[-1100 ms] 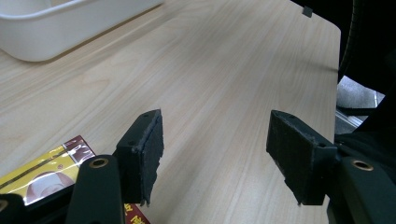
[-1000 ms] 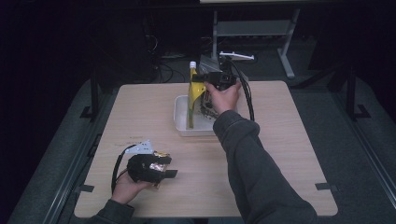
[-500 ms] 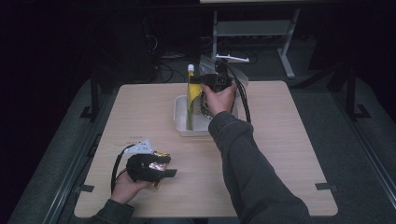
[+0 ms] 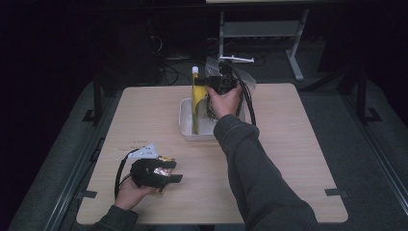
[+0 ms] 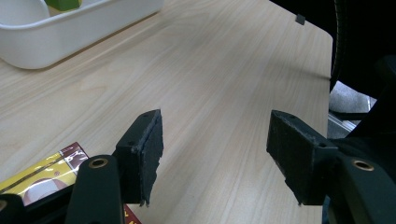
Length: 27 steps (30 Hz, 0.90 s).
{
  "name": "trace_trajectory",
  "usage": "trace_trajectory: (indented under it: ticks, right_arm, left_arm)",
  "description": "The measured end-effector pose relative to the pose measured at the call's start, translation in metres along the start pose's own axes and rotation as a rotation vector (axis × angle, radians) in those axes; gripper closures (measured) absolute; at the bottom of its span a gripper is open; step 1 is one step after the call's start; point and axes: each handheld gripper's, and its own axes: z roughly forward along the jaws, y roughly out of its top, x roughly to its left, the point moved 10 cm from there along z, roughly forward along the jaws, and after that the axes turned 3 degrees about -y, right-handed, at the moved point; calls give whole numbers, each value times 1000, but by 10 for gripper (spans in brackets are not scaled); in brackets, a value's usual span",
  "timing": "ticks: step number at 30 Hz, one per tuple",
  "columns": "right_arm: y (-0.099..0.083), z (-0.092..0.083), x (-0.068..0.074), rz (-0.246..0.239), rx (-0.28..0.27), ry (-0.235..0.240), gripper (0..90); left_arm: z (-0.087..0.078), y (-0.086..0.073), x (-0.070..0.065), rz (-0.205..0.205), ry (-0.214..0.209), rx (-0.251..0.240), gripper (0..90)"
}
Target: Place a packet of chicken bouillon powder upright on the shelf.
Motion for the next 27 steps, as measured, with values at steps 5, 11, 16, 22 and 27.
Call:
trace_trajectory:
  ticks: [5, 11, 16, 22, 27]
  right_arm:
    - [2, 2, -2, -44, 5, -31, 891]
    - [4, 7, 3, -113, 27, -60, 891]
    - [4, 9, 2, -90, 5, -61, 891]
    - [6, 10, 1, -116, -13, -93, 891]
    - [8, 12, 3, -136, -26, -106, 892]
  left_arm:
    - [0, 1, -1, 2, -3, -4, 356]
    - [-1, 2, 0, 0, -5, -11, 356]
    - [-2, 3, -1, 0, -6, -16, 356]
    - [-3, 4, -1, -1, -11, -21, 356]
    - [-3, 4, -1, -1, -15, -25, 356]
